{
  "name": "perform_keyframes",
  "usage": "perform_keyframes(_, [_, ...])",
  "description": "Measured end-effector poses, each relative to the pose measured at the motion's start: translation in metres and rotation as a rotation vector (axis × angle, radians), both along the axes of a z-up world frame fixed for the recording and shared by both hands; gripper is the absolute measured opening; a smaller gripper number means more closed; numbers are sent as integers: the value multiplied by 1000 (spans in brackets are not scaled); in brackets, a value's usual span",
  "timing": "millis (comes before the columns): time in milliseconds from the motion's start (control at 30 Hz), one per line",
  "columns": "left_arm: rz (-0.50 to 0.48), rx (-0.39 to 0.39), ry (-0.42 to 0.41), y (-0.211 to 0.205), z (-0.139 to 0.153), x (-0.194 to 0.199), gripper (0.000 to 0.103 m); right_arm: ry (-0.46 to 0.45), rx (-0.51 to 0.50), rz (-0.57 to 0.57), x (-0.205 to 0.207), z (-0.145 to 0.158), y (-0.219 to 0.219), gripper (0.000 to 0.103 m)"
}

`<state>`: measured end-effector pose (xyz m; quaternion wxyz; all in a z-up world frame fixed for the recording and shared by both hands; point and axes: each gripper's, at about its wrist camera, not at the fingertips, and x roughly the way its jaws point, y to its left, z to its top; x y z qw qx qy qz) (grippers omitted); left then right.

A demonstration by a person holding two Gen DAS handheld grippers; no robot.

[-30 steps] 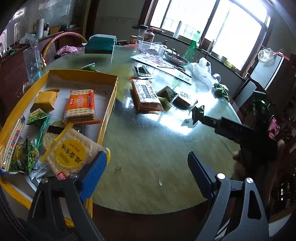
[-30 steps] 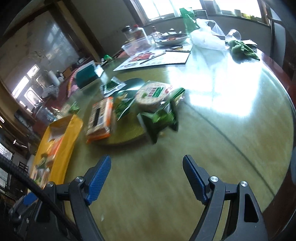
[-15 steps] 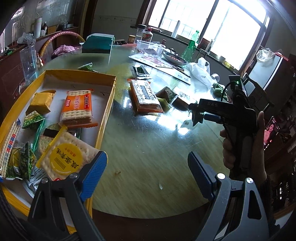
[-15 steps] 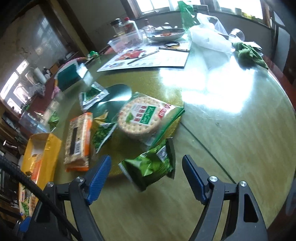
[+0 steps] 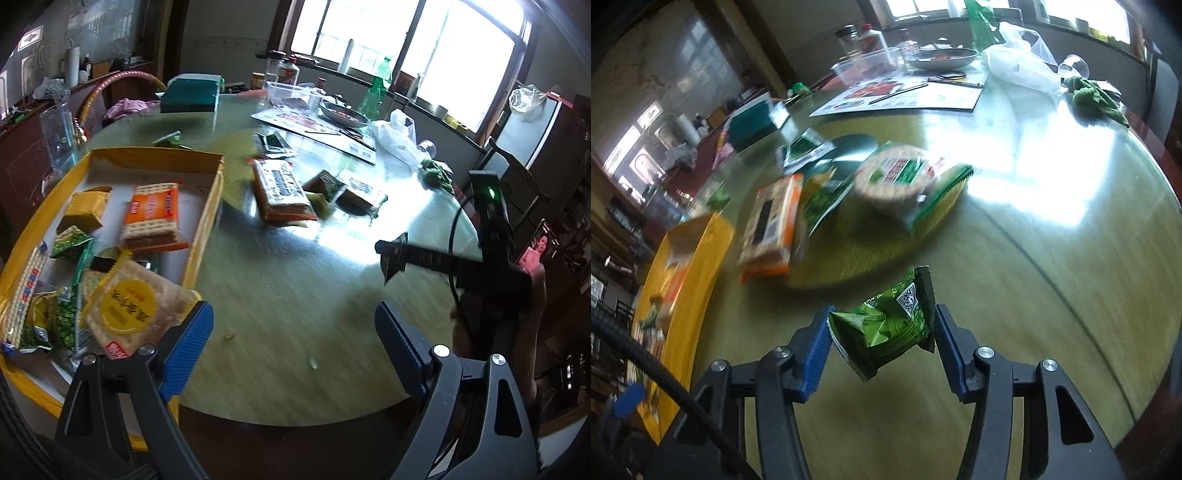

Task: Organize snacks
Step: 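Grasp the dark green snack bag with the right tool and lift it, then grasp the long brown cracker pack with the left tool while the right tool holds the bag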

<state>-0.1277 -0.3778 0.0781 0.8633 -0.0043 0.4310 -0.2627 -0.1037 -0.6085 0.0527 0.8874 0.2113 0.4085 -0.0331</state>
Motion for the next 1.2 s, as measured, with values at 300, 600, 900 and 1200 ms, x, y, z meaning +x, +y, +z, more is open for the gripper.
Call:
perform_keyframes(300, [21, 16, 45, -21, -8, 26, 89, -43, 20, -24, -43, -6, 10, 53])
perform_keyframes(600, [85, 46, 92, -41, -16, 70, 89, -65, 21, -4, -49, -8, 18, 53])
perform_keyframes(900, [118, 80, 140, -61, -22, 109, 89, -82, 60, -14, -57, -13, 7, 53])
perform_keyframes(1200, [194, 176, 132, -91, -43, 154, 88, -90, 77, -4, -60, -14, 7, 53])
